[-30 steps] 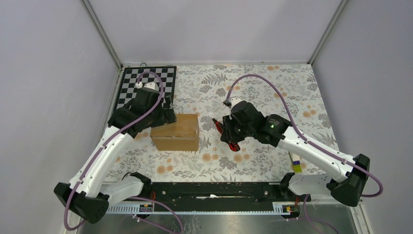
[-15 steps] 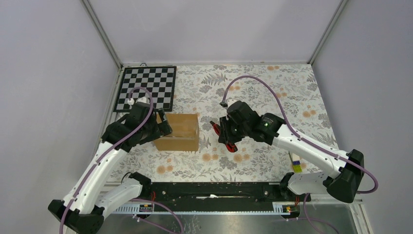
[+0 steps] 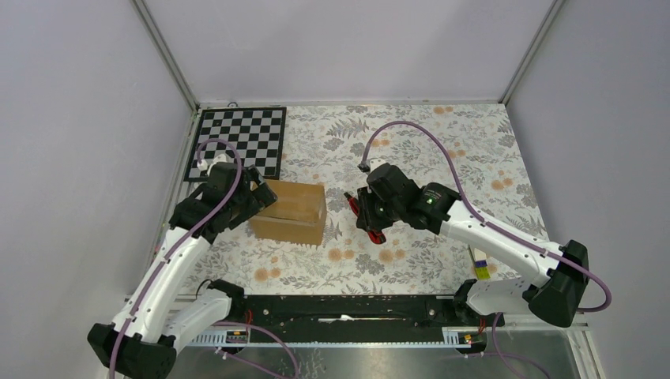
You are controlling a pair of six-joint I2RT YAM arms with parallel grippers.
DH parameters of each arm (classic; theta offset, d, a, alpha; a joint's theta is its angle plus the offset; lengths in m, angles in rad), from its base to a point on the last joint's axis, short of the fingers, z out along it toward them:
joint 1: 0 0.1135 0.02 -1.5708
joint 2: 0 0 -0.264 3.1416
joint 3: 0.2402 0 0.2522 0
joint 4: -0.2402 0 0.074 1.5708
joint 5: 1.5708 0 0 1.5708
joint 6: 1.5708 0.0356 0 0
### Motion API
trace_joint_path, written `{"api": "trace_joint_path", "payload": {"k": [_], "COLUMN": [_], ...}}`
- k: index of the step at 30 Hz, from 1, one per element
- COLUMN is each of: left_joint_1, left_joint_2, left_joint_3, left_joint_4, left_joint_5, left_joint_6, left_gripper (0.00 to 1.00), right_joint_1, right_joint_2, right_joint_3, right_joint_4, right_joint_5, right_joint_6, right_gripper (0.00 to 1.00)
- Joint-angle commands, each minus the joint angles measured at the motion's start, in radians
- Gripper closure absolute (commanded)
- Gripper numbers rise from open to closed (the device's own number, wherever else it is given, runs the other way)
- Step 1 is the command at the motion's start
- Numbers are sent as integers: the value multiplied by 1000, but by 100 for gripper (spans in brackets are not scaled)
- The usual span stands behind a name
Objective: Unpack the express box
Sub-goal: Adjust the express box at the center of the board, then cut the express box at the center of the board.
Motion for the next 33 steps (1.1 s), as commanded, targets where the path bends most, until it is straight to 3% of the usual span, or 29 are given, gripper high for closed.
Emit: {"api": "trace_joint_path", "payload": {"k": [1, 10, 17, 22, 33], "left_joint_1": [65, 91, 78, -11, -72], "left_joint_2": [55, 252, 197, 164, 67], "left_joint_3": [-5, 119, 179, 175, 21], "left_joint_4": [122, 251, 94, 38, 173], "left_joint_5": [55, 178, 122, 34, 244], "left_joint_6": [56, 201, 242, 222, 120], "left_gripper": [1, 2, 3, 3, 3], "right_joint_1": [-4, -5, -5, -4, -4], "right_joint_2": [-34, -86, -126, -125, -170], "right_joint_3": [21, 2, -47, -109, -305], "right_joint_4": [23, 28, 41, 141, 472], "right_joint_5": [27, -51, -190, -321, -333], "right_joint_6": [2, 34, 72, 173, 511], "right_gripper": [100, 100, 100, 100, 100]}}
